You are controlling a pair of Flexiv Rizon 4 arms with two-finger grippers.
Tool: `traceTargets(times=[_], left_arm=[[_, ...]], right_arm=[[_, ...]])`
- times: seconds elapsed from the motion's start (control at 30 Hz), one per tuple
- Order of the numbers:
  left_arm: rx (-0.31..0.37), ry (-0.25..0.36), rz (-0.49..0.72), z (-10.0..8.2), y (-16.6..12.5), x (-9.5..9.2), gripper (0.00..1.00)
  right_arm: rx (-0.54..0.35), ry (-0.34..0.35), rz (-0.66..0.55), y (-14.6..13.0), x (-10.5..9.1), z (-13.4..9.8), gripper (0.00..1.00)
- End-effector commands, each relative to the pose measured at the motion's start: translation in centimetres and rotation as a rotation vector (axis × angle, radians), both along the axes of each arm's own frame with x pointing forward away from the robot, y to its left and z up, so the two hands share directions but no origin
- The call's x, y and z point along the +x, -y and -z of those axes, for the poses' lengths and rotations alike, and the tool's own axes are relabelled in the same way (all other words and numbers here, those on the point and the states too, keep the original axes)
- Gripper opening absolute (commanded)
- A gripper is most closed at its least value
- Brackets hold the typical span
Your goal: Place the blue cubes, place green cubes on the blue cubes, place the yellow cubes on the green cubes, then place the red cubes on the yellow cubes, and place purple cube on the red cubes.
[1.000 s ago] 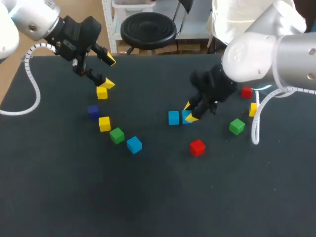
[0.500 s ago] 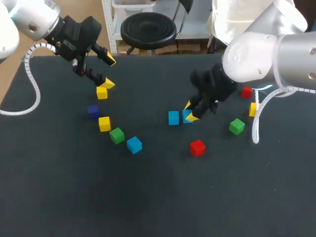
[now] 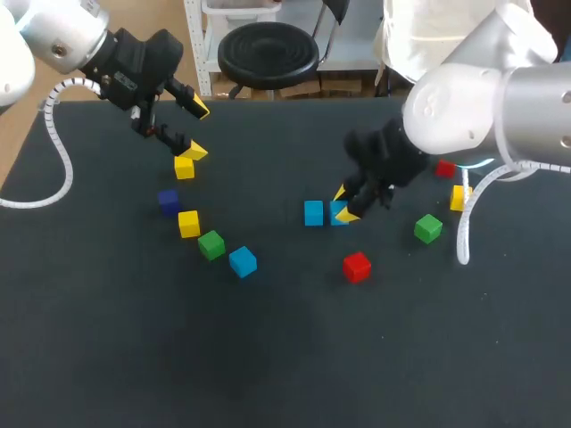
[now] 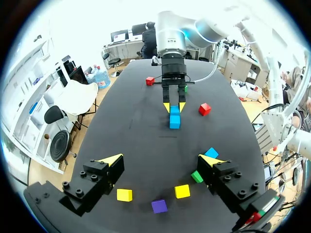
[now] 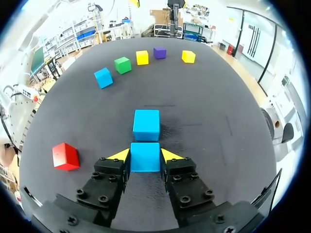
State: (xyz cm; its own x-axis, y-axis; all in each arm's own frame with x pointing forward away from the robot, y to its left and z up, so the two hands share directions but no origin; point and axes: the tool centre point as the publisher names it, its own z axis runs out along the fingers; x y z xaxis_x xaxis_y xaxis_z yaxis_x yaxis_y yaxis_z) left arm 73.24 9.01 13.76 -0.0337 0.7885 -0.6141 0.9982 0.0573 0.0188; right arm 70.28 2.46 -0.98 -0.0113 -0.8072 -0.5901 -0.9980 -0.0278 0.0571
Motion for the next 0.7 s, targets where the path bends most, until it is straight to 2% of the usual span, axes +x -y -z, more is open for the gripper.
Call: traceTargets(times=[0.03,0.43,0.47,0.53,0.6,0.63,0.67,0.7], left_arm=[[0.004,-0.002,-0.002,-0.06,0.05,-0.02,1.00],[0.004,-0.002,-0.002,-0.06,0.05,-0.02,1.00],[0.004,-0.002,-0.002,-0.06,0.05,-0.02,1.00],[0.004,-0.002,-0.002,-0.06,0.05,-0.02,1.00],[0.004,-0.002,-0.002,-0.06,0.05,-0.02,1.00],[0.004,-0.002,-0.002,-0.06,0.05,-0.02,1.00],[0.004,-0.002,-0.002,-0.06,0.05,-0.02,1.00],[0.004,-0.002,-0.002,-0.06,0.05,-0.02,1.00]], right_arm=[[0.000,0.003,-0.001,0.06,0.06,-0.16,0.00],[0.007,-0.010,-0.002,-0.05,0.17,0.25,0.00],[0.007,-0.010,-0.001,-0.04,0.17,0.25,0.02],[0.006,-0.011,0.001,-0.03,0.17,0.24,0.17],[0.007,-0.013,0.002,0.03,0.18,0.21,0.48],[0.006,-0.014,0.002,0.08,0.18,0.18,0.81],[0.006,-0.014,0.003,0.12,0.17,0.16,0.95],[0.007,-0.014,0.003,0.13,0.17,0.14,1.00]])
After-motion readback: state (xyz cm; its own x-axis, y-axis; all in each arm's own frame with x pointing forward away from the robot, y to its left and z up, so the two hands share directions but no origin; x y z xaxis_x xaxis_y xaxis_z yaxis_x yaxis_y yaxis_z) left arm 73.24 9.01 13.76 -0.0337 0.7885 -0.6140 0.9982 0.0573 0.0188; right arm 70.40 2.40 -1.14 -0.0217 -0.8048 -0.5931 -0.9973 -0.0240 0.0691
